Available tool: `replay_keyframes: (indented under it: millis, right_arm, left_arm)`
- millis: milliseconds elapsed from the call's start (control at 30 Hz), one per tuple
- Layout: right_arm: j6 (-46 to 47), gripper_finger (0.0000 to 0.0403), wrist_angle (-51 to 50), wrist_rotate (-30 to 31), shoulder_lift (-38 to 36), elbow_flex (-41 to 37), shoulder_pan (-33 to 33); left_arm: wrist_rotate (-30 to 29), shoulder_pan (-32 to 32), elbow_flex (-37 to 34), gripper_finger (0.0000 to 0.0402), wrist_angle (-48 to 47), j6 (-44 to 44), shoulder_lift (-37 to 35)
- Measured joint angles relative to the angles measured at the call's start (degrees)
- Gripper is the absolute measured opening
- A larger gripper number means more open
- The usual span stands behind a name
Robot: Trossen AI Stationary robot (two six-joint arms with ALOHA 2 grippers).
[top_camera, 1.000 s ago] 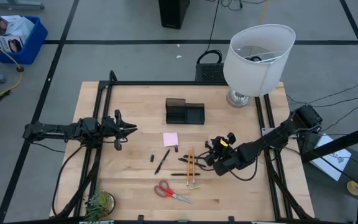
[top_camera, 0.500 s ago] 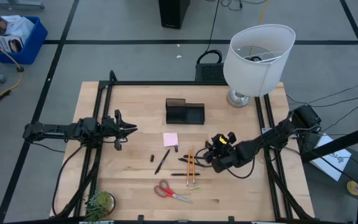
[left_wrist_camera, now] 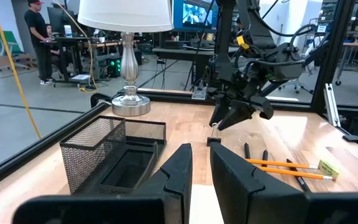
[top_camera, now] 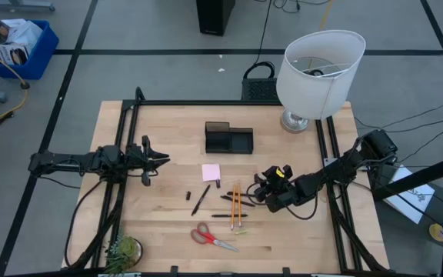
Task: Pick and place office supplies into organizer
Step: Put the black binder clip into the desk organizer
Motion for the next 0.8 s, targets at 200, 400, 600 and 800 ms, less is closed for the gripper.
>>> replay_keyframes:
  millis: [200,400,600,800]
  right_arm:
    - [-1.9,0.0108,2.0,0.0,0.0,-0.6,-1.2]
    - [-5.6,0.0077,5.7,-0.4,0.0,-0.6,-2.3]
    - [-6.5,0.0032,6.0,-1.1,0.0,-0.6,-2.1]
    - [-7.1,0.0005,6.0,-2.0,0.0,-0.6,-2.1]
  left_arm:
    - [0.0,0.0,0.0,0.0063,0.0,0.0,0.0]
    - [0.0,0.0,0.0,0.0063,0.0,0.0,0.0]
    - [0.0,0.0,0.0,0.0063,0.0,0.0,0.0]
    - [0.0,0.0,0.0,0.0063,0.0,0.0,0.0]
